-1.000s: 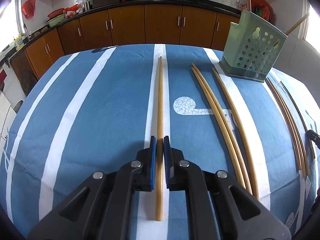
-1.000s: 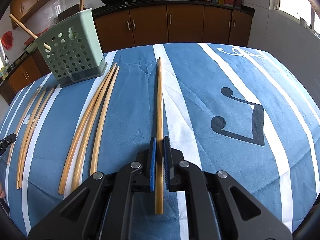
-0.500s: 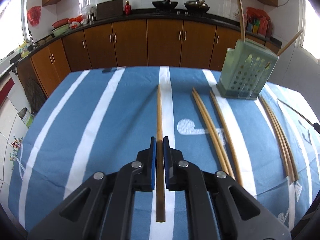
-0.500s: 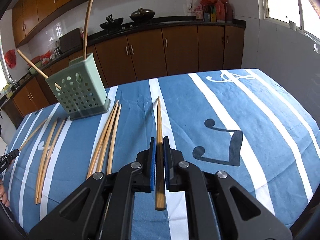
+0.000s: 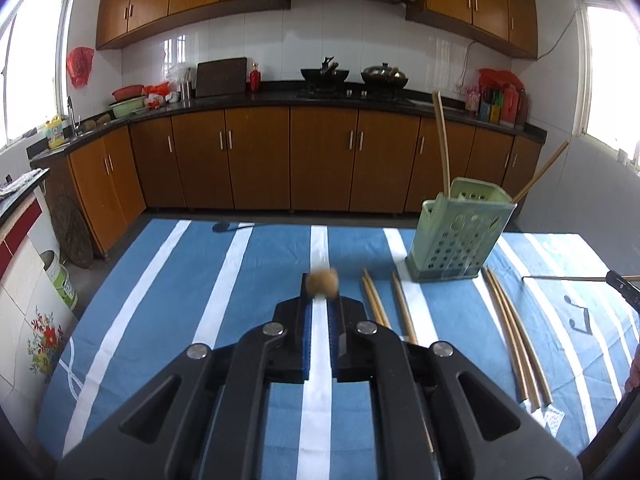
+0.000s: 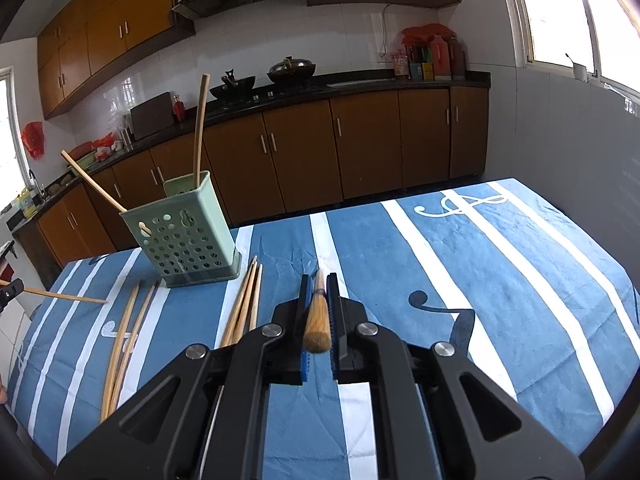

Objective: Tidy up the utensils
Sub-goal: 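Lift the left gripper's chopstick upright toward the holder while the right gripper carries its own, then lower the left gripper's chopstick into the holder and open while the right gripper releases too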

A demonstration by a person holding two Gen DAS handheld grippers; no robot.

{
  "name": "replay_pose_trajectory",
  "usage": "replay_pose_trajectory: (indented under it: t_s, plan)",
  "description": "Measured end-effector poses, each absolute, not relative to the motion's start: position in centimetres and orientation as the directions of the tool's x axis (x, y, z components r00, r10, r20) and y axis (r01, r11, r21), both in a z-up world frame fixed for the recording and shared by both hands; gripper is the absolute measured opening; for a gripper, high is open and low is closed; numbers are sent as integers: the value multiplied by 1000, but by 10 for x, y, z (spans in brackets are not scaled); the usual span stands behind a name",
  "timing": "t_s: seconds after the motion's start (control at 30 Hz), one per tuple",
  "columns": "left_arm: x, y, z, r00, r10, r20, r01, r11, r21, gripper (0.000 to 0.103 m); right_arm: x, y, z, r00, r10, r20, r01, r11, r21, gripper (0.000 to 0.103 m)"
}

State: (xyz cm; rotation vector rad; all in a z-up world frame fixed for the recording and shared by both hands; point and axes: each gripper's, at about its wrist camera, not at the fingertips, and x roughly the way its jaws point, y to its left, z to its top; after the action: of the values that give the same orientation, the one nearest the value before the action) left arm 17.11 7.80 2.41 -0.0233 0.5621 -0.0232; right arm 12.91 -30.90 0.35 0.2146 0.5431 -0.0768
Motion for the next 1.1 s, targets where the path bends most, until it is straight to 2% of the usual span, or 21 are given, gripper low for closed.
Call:
replay_pose_trajectory:
  t_s: [0.5,0.8,1.1]
  plan:
    - [170,72,52,869,-51,-493,42,999,-30,8,132,-301,33,883,1,-469,90,981,171,8]
    - [171,40,115,913,-149,-380,148,988,-31,8,131,-286,105,941,84,-329,-23,983,183,8]
    - [200,-1,174,936,-241,-256,215,968,-126,8,153,-262,161,983,144,-115,-114,965,236,8]
